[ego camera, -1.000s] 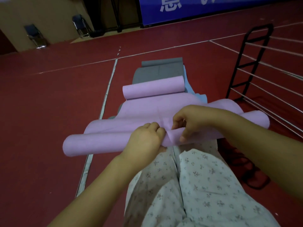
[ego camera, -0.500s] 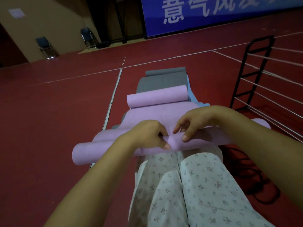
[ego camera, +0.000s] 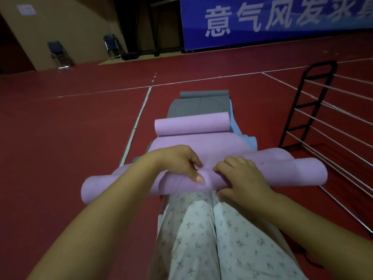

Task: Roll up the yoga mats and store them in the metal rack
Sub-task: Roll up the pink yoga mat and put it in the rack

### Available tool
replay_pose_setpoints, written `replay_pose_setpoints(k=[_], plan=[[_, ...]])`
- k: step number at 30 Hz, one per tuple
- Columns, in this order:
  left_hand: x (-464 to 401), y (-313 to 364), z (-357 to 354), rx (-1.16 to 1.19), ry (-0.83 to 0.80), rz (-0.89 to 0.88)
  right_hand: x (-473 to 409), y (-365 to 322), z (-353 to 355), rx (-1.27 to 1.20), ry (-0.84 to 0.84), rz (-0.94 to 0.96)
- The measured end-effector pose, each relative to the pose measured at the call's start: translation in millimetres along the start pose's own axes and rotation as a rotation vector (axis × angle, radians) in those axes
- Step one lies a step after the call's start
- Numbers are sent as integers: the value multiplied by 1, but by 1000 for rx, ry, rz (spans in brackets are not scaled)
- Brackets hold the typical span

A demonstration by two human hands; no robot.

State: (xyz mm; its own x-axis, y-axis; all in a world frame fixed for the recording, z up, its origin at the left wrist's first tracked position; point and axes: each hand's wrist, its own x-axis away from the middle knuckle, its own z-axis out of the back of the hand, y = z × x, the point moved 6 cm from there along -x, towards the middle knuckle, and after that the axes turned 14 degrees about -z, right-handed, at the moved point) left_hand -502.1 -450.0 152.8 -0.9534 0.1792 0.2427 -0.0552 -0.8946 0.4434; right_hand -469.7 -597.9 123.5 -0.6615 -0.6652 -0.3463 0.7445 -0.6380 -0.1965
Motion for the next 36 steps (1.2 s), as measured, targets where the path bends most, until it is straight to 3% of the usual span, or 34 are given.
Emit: replay_pose_setpoints(k=[4, 8, 10, 17, 32, 36], plan=[[15, 2, -7, -65, 153, -31, -15, 5, -2, -58, -106, 31], [39, 15, -12, -415, 466, -188, -31, 5, -1, -96, -226, 42], [44, 21, -22, -498, 511, -244, -38, 7, -3, -114, -280, 45], [34, 13, -28, -490, 497, -166, -54, 3, 0, -62, -422, 28], [8, -13, 0, -188, 325, -105, -99, 18, -15, -65, -885, -83], [9, -10, -3, -269, 301, -148, -100, 19, -16, -115, -920, -101]])
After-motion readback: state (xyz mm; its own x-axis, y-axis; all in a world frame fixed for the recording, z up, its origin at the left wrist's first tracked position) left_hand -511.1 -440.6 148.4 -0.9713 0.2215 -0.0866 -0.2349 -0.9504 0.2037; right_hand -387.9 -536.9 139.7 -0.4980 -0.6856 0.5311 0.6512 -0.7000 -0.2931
